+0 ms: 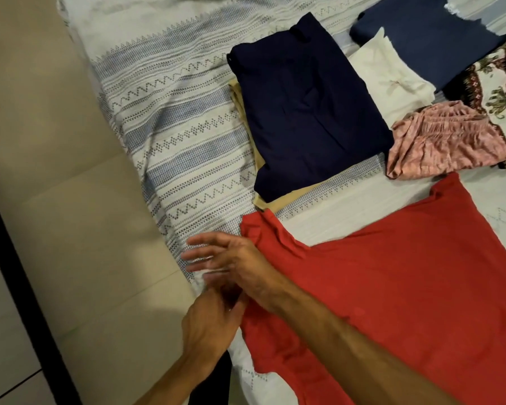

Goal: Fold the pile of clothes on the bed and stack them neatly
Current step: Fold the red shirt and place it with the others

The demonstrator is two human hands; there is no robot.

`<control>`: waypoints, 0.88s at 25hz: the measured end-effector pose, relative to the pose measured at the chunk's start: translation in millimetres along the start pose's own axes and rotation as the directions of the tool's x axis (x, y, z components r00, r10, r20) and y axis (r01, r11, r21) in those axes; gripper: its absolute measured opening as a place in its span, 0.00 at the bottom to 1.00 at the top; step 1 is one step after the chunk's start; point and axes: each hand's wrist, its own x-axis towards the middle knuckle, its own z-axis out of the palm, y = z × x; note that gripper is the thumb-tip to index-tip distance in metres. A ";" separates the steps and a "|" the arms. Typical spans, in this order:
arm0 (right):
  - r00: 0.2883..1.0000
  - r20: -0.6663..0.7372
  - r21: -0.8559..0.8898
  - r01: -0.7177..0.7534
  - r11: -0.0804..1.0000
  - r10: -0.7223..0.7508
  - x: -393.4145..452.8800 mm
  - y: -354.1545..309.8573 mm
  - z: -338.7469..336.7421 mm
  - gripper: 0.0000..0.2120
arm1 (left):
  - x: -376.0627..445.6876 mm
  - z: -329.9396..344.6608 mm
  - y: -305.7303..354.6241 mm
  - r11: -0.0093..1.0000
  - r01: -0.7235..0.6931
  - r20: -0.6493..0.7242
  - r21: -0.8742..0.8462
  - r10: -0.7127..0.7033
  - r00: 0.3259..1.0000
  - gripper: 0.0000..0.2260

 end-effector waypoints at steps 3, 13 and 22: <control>0.995 -0.096 -0.128 0.022 0.992 -0.034 -9.2 -2.2 9.3 0.12 | 10.5 7.6 -6.2 0.928 -0.182 -0.056 0.324 0.210 0.976 0.19; 0.715 -0.564 -0.825 -0.467 0.319 -0.412 -62.6 10.2 -135.3 0.21 | 36.5 36.2 24.6 0.801 -0.370 -0.232 0.471 0.517 0.824 0.21; 0.760 -0.568 -0.821 -0.497 0.281 -0.317 -56.1 13.1 -133.2 0.24 | 50.7 13.4 20.1 0.911 -0.298 -0.387 -0.285 0.175 0.905 0.06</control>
